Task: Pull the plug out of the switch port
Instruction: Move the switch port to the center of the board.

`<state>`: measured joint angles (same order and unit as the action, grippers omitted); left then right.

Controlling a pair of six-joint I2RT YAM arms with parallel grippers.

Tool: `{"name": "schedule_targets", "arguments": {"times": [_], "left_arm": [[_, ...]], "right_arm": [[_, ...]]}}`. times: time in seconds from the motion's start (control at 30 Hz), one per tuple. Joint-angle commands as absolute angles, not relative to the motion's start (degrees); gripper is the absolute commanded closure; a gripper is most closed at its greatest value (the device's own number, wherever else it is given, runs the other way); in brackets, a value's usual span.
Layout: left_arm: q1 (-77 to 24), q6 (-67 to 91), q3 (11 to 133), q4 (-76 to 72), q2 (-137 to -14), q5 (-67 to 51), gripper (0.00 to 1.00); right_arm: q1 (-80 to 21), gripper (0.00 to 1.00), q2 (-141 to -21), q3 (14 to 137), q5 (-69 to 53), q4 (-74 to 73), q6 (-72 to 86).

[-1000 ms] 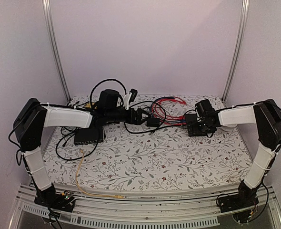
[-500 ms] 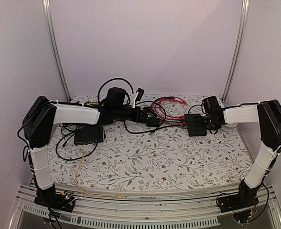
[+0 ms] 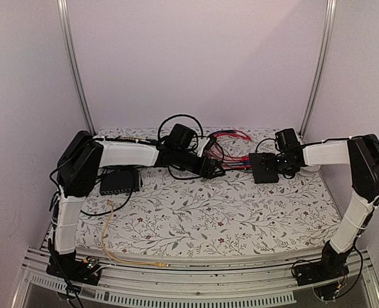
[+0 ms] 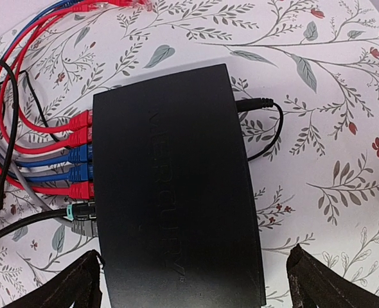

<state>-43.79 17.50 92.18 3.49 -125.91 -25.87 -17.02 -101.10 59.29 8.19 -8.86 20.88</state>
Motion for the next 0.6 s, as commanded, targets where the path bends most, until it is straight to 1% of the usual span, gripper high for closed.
{"name": "schedule_targets", "arguments": {"times": [0.0,0.23,0.47,0.57], "left_arm": [[-44.5,13.1,98.0,10.4,-128.0,-20.7,0.03],[-46.6,6.2,106.6,16.0,-132.7,-7.5,0.02],[-49.3,-1.4,107.0,13.5,-134.4,4.0,0.02],[-50.2,-3.9,106.7,12.1,-134.8,7.1,0.02]], "right_arm": [[-16.4,0.01,-99.9,58.4,7.6,-7.0,23.7],[-15.5,0.01,-99.9,57.1,6.5,-5.7,26.9],[-15.2,0.01,-99.2,56.2,5.1,-4.2,29.9],[-15.2,0.01,-99.2,56.0,4.7,-3.9,30.7]]}}
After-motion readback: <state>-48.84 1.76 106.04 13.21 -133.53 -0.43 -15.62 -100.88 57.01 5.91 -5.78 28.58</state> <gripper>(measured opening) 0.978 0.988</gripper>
